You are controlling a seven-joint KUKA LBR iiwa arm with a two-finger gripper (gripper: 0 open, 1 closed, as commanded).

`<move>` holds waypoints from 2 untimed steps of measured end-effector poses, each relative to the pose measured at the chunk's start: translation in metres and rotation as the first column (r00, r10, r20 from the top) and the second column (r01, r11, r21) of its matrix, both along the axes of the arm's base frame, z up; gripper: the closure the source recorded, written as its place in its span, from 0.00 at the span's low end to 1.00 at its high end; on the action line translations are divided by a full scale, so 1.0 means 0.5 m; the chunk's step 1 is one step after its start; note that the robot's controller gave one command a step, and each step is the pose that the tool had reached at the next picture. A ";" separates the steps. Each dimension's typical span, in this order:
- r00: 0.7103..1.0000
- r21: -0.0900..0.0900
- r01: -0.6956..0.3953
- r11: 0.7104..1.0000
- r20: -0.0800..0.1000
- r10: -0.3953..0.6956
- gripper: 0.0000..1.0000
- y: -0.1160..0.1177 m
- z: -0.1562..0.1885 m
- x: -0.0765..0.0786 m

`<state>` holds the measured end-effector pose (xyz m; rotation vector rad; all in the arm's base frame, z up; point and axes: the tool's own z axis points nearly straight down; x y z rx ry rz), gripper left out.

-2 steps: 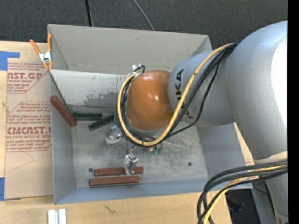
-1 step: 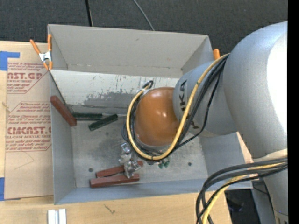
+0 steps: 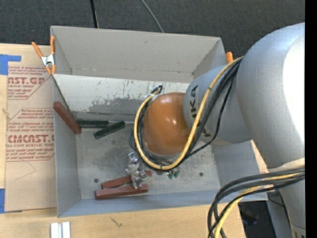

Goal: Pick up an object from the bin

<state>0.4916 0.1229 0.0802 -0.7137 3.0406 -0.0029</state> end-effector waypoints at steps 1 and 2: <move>1.000 -0.002 0.010 1.000 -0.020 -0.010 1.00 0.013 0.063 0.004; 1.000 -0.002 0.011 1.000 -0.018 -0.011 1.00 0.014 0.135 -0.018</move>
Offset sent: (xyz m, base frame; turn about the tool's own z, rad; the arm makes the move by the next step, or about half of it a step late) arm -0.0100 0.0069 0.0690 0.0106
